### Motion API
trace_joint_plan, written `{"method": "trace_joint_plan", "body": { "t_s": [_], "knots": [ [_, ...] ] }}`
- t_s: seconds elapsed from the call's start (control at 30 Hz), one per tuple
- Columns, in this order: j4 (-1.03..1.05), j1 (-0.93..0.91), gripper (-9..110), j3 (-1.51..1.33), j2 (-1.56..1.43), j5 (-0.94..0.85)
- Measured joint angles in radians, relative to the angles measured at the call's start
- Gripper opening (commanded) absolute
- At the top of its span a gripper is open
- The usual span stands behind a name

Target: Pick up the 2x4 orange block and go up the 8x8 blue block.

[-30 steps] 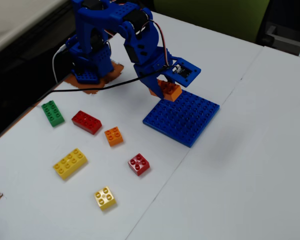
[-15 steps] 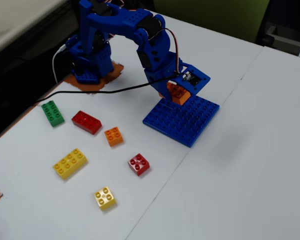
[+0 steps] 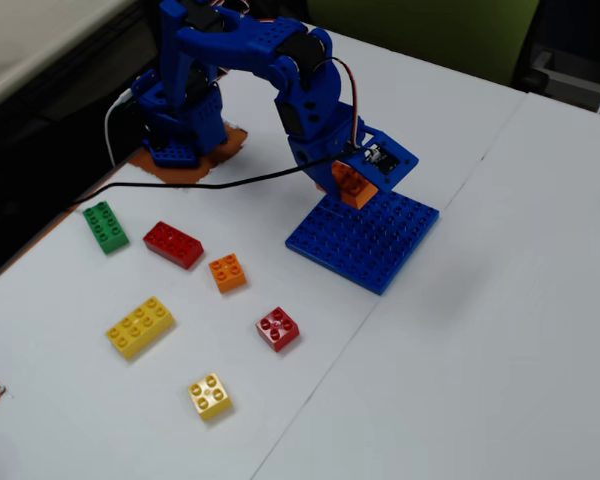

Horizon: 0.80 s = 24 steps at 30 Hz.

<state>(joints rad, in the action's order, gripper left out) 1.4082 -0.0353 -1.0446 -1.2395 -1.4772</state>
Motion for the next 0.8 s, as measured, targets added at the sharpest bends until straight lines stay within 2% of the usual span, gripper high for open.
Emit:
{"method": "trace_joint_plan", "body": {
  "t_s": [0.8],
  "knots": [
    [0.003, 0.0, 0, 0.003, 0.009, -0.048]
  ]
}}
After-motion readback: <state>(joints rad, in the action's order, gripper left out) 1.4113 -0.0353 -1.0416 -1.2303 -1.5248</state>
